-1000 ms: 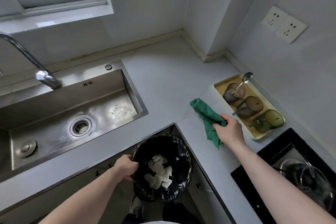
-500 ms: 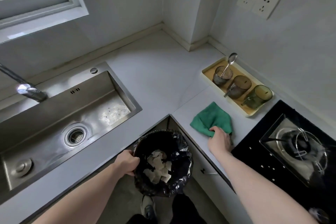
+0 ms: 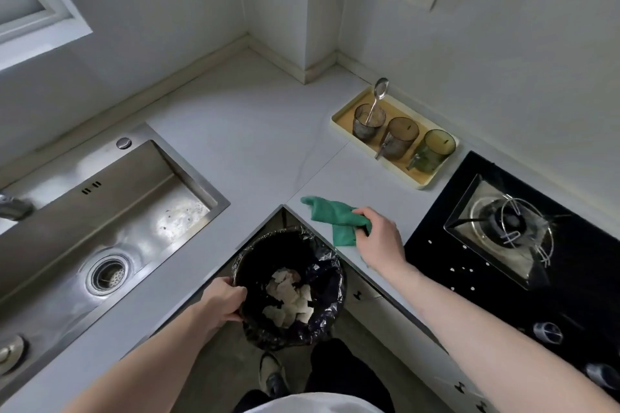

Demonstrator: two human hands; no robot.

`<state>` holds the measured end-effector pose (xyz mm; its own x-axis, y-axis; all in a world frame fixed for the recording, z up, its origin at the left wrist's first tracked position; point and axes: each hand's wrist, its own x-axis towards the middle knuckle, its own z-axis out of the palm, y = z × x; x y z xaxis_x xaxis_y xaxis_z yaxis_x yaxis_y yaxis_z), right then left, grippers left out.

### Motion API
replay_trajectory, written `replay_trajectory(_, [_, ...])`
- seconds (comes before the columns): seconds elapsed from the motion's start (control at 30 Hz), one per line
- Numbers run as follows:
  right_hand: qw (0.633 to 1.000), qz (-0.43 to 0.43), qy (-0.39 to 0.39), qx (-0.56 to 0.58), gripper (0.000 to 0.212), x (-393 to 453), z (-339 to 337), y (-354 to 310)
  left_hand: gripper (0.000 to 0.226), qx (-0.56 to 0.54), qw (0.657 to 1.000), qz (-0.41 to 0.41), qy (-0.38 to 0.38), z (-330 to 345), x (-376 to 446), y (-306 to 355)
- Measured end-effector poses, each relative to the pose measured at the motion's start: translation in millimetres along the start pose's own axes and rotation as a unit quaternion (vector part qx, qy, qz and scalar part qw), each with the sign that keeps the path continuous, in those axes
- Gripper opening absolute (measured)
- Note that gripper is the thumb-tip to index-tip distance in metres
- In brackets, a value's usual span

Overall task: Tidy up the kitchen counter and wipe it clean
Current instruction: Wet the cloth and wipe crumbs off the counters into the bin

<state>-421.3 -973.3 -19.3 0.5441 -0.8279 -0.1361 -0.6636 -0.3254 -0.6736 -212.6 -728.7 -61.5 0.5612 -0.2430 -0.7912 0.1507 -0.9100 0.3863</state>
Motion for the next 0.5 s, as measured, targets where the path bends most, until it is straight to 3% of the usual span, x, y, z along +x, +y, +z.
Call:
replay_trajectory(0.2, [0.998,0.029,0.053,-0.028,0.029,42.9,-46.7,36.7,0.026,-0.018,0.999,-0.027,-0.013,3.3,9.0,0.3])
replay_trajectory(0.5, [0.992,0.047,-0.018,-0.116,0.038,97.8,-23.7,62.4,0.017,-0.018,0.999,-0.035,0.002,10.8,13.5,9.3])
